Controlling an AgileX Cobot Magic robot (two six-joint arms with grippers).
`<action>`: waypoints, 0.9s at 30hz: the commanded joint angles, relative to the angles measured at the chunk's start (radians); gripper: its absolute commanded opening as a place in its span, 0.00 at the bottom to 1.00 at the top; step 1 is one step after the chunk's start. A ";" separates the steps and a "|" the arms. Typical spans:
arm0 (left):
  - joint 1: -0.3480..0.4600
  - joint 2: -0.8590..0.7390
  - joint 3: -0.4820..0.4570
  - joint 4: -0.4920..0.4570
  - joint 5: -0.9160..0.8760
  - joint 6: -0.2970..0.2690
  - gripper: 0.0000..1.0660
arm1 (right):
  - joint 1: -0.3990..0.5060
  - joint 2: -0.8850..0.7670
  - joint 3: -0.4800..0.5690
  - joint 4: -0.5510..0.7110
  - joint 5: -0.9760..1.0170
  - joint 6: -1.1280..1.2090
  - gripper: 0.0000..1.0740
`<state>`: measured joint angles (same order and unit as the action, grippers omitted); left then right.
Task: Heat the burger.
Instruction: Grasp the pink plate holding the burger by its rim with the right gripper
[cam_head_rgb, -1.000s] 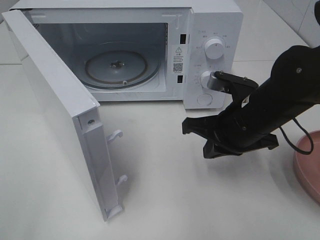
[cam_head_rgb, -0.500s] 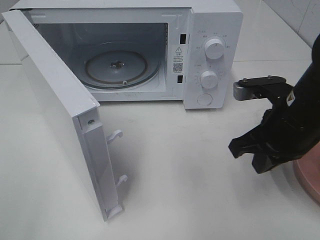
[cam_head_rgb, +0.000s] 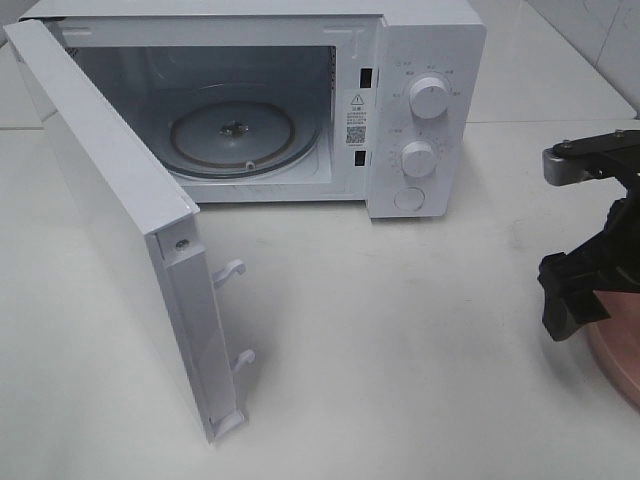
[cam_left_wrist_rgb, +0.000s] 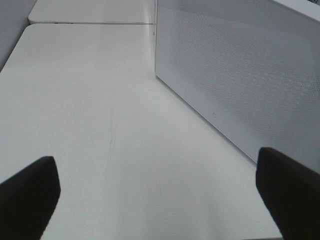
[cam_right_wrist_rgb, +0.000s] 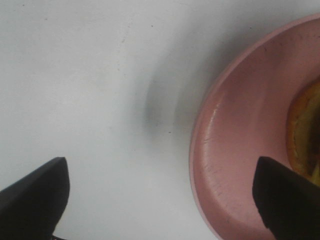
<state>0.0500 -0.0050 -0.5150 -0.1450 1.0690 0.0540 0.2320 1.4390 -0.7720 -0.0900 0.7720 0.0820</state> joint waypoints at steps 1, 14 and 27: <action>0.002 -0.017 -0.001 -0.006 -0.003 -0.001 0.94 | -0.035 0.007 0.000 -0.020 0.006 0.002 0.94; 0.002 -0.017 -0.001 -0.006 -0.003 -0.001 0.94 | -0.035 0.146 0.000 -0.085 -0.063 0.047 0.91; 0.002 -0.017 -0.001 -0.006 -0.003 -0.001 0.94 | -0.078 0.266 0.000 -0.085 -0.152 0.036 0.89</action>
<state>0.0500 -0.0050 -0.5150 -0.1450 1.0690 0.0540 0.1610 1.7000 -0.7730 -0.1660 0.6230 0.1270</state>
